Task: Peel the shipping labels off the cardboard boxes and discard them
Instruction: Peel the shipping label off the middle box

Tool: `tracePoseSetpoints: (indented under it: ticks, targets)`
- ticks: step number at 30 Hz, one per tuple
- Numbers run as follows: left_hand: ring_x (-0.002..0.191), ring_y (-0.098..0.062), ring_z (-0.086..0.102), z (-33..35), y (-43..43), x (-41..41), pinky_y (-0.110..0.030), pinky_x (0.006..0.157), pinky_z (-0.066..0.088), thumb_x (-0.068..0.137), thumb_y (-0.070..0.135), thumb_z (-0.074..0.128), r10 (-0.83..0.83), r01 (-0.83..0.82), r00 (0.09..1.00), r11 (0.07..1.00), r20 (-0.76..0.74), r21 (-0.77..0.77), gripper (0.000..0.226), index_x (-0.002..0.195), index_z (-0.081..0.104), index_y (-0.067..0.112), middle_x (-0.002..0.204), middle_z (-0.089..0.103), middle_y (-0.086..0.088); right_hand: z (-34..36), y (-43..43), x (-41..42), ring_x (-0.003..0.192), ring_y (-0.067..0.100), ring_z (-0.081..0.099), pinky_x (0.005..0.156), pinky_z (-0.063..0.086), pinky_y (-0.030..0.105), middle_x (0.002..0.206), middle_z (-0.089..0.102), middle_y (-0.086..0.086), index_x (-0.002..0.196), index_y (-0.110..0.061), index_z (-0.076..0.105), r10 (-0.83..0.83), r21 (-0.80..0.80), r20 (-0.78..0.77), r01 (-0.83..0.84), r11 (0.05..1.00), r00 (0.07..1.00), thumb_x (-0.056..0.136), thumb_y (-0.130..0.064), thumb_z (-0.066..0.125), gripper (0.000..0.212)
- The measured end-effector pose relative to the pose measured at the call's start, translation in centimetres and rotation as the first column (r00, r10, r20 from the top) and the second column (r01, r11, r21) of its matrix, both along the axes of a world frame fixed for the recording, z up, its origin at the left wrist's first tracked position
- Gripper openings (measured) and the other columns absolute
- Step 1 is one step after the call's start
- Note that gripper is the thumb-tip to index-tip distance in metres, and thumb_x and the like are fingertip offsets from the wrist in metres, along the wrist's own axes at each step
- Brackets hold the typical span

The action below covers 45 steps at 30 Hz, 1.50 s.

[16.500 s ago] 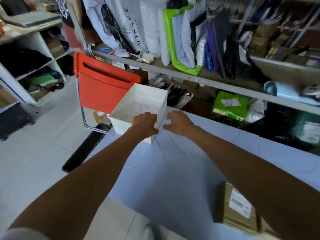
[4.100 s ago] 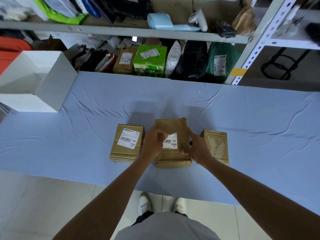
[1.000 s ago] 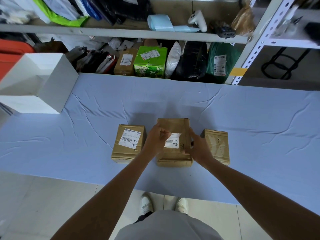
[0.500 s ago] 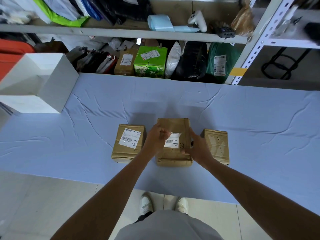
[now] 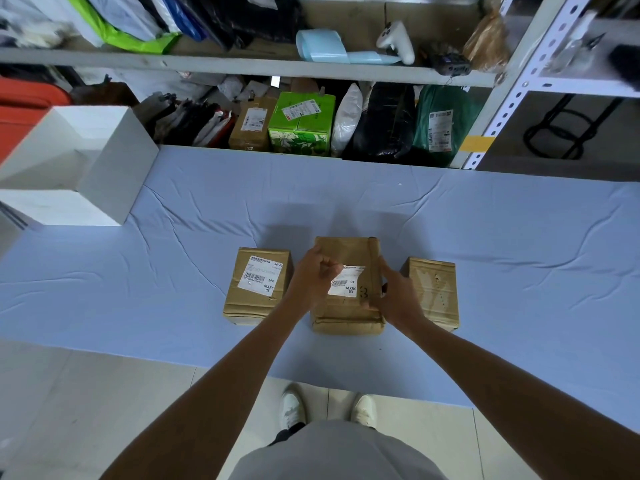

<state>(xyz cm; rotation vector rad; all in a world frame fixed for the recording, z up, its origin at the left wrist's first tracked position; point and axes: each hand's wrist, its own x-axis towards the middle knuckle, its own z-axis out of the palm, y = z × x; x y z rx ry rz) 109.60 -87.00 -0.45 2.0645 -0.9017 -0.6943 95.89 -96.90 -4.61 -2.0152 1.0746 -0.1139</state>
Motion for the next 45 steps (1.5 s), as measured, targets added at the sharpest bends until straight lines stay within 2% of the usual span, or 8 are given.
tracePoseSetpoints:
  ticks: [4, 10, 15, 18, 23, 29, 41, 45]
  targets:
    - [0.063, 0.004, 0.044, -0.3, -0.1, 0.1, -0.009, 0.057, 0.039, 0.09, 0.015, 0.06, 0.002, -0.002, 1.0, 1.0, -0.013, 0.0, 0.009, 0.085, 0.058, 0.007, 0.072, 0.031, 0.027, -0.1, 0.0, 0.1, 0.068, 0.015, 0.057, 0.05, 0.044, 0.017, 0.078, 0.061, 0.003, 0.148, -0.029, 0.028, 0.002, 0.0, -0.017, -0.002, 1.0, 1.0, 0.067, -0.001, 0.079, 0.1]
    - [0.063, 0.008, 0.041, -0.7, -0.1, 0.4, 0.001, 0.059, 0.035, 0.089, 0.013, 0.061, 0.048, -0.048, 0.998, 0.999, -0.028, 0.004, 0.006, 0.086, 0.058, 0.008, 0.073, 0.034, 0.023, -0.2, 0.1, 0.2, 0.059, 0.006, 0.051, 0.044, 0.04, 0.01, 0.073, 0.059, 0.001, 0.147, -0.03, 0.032, -0.03, 0.037, 0.008, 0.03, 0.999, 1.0, 0.062, 0.0, 0.081, 0.103]
    - [0.07, -0.003, 0.048, -0.7, 0.0, 0.5, -0.017, 0.064, 0.039, 0.089, 0.015, 0.061, 0.045, -0.045, 0.998, 0.999, -0.042, 0.009, 0.01, 0.09, 0.06, 0.005, 0.076, 0.046, 0.014, -0.1, 0.3, 0.3, 0.059, 0.004, 0.048, 0.046, 0.036, 0.012, 0.068, 0.052, -0.006, 0.147, -0.035, 0.028, -0.039, 0.026, 0.02, 0.039, 0.999, 0.999, 0.063, 0.003, 0.079, 0.106]
    - [0.078, -0.005, 0.05, -0.7, -0.1, 0.5, -0.015, 0.059, 0.036, 0.089, 0.015, 0.06, 0.043, -0.043, 0.998, 0.999, -0.042, 0.005, 0.008, 0.09, 0.061, 0.007, 0.103, 0.056, -0.007, -0.1, 0.1, 0.3, 0.059, 0.004, 0.048, 0.042, 0.036, 0.009, 0.069, 0.052, -0.006, 0.148, -0.031, 0.03, -0.03, 0.028, 0.01, 0.03, 0.999, 0.999, 0.064, 0.002, 0.08, 0.103]
    - [0.068, 0.013, 0.039, -1.0, -0.2, 0.7, 0.002, 0.061, 0.034, 0.089, 0.013, 0.06, 0.043, -0.042, 0.997, 0.999, -0.063, 0.024, 0.005, 0.088, 0.059, 0.009, 0.107, 0.059, -0.016, -0.2, 0.0, 0.3, 0.061, 0.009, 0.051, 0.049, 0.045, 0.018, 0.068, 0.051, -0.006, 0.148, -0.031, 0.026, -0.047, 0.059, 0.019, 0.046, 0.997, 0.999, 0.063, 0.002, 0.082, 0.106]
    - [0.106, -0.019, 0.058, -1.5, 0.0, 0.8, -0.012, 0.069, 0.034, 0.09, 0.018, 0.06, 0.049, -0.047, 0.998, 0.998, -0.048, 0.044, 0.017, 0.096, 0.064, 0.003, 0.131, 0.055, -0.017, -0.4, 0.1, 0.2, 0.073, 0.016, 0.058, 0.059, 0.049, 0.024, 0.082, 0.063, 0.002, 0.149, -0.03, 0.024, -0.017, 0.021, 0.027, 0.017, 1.0, 0.999, 0.063, -0.002, 0.083, 0.107]
    - [0.097, -0.007, 0.049, -1.6, 0.0, 0.8, -0.019, 0.078, 0.036, 0.09, 0.021, 0.06, 0.051, -0.051, 0.994, 0.999, -0.094, 0.003, 0.017, 0.094, 0.064, 0.004, 0.131, 0.054, -0.011, -0.4, 0.0, 0.1, 0.061, 0.006, 0.052, 0.048, 0.043, 0.016, 0.073, 0.058, -0.003, 0.149, -0.024, 0.027, -0.007, -0.004, -0.008, 0.007, 1.0, 1.0, 0.066, -0.002, 0.081, 0.101]
    - [0.089, -0.015, 0.06, -1.8, 0.1, 0.9, -0.019, 0.071, 0.046, 0.09, 0.022, 0.06, 0.049, -0.051, 0.99, 0.999, -0.136, -0.012, 0.013, 0.087, 0.06, 0.01, 0.11, 0.064, -0.013, -0.3, 0.1, -0.1, 0.06, 0.0, 0.05, 0.046, 0.038, 0.008, 0.078, 0.059, -0.004, 0.149, -0.024, 0.027, 0.022, -0.038, 0.006, -0.022, 0.999, 1.0, 0.07, -0.003, 0.079, 0.097]
